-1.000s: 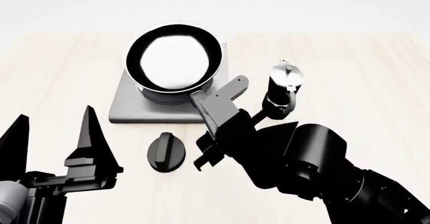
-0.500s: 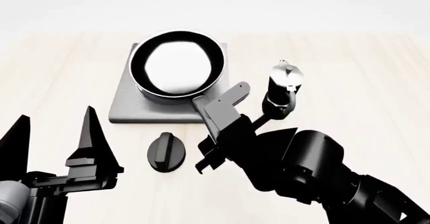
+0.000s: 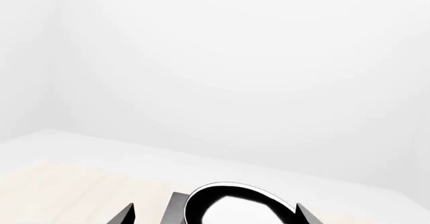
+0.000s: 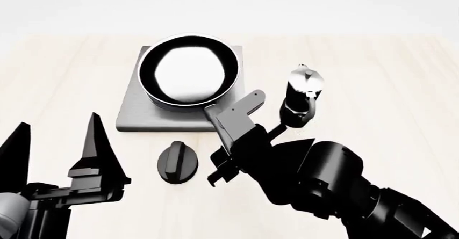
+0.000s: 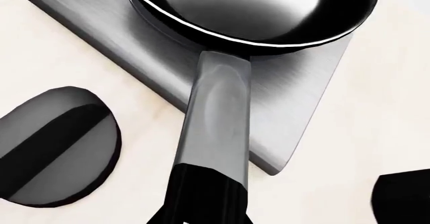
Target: Put the frying pan on the stove.
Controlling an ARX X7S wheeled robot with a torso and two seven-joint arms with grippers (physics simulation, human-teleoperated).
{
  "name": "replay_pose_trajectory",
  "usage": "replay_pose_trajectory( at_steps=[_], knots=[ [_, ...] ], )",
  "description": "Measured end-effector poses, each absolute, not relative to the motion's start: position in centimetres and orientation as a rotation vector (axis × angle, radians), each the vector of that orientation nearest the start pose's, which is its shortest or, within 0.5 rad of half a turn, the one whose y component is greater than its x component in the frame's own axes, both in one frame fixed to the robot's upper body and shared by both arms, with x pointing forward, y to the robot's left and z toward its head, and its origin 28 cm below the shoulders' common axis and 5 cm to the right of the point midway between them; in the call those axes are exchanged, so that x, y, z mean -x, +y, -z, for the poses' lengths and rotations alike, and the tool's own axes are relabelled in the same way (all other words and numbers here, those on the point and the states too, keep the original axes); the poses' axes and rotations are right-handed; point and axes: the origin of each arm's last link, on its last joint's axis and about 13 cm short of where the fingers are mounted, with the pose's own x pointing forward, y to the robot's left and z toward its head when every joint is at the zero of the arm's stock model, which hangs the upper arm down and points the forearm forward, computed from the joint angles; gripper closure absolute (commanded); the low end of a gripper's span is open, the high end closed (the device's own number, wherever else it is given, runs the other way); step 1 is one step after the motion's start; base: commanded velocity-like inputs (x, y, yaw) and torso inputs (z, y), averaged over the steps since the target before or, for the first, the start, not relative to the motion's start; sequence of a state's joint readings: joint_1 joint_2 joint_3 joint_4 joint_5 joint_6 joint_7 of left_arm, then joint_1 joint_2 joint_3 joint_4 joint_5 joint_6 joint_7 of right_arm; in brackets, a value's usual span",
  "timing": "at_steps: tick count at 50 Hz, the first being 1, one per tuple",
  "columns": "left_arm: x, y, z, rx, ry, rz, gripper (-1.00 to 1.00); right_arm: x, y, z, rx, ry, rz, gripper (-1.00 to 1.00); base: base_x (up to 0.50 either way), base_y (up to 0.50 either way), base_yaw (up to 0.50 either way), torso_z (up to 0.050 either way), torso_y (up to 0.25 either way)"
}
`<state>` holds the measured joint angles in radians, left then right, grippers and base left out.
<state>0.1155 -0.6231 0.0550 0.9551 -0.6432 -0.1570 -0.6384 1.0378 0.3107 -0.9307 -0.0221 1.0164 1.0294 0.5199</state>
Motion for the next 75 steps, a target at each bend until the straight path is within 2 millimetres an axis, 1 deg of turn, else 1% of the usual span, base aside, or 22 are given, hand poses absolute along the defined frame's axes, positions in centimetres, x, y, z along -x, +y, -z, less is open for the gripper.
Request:
replay_pose_trajectory(
  at_steps=[22,23,35,53,75],
  knots=[
    [-14.0,23.3,-17.8,0.178,-0.436,-0.029,-1.00,-29.7,-2.5,-16.2,0.425,0.445,-0.456,1.00,0.00,0.00,0.00,0.000,0.001],
    [-14.0,23.3,-17.8,0.178,-0.436,-0.029,-1.00,-29.7,-2.5,-16.2,0.424,0.445,-0.456,-1.00,0.00,0.00,0.00,0.000,0.000],
    [-14.0,23.3,-17.7,0.179,-0.436,-0.029,-1.00,-30.2,-2.5,-17.0,0.430,0.395,-0.427,-1.00,0.00,0.00,0.00,0.001,0.000],
    [-13.9,23.3,-17.8,0.179,-0.437,-0.028,-1.00,-30.2,-2.6,-17.3,0.428,0.381,-0.410,-1.00,0.00,0.00,0.00,0.000,0.000],
    [-13.9,23.2,-17.9,0.178,-0.438,-0.025,-1.00,-29.3,-2.9,-17.8,0.399,0.372,-0.440,-1.00,0.00,0.00,0.00,0.000,0.000]
  ],
)
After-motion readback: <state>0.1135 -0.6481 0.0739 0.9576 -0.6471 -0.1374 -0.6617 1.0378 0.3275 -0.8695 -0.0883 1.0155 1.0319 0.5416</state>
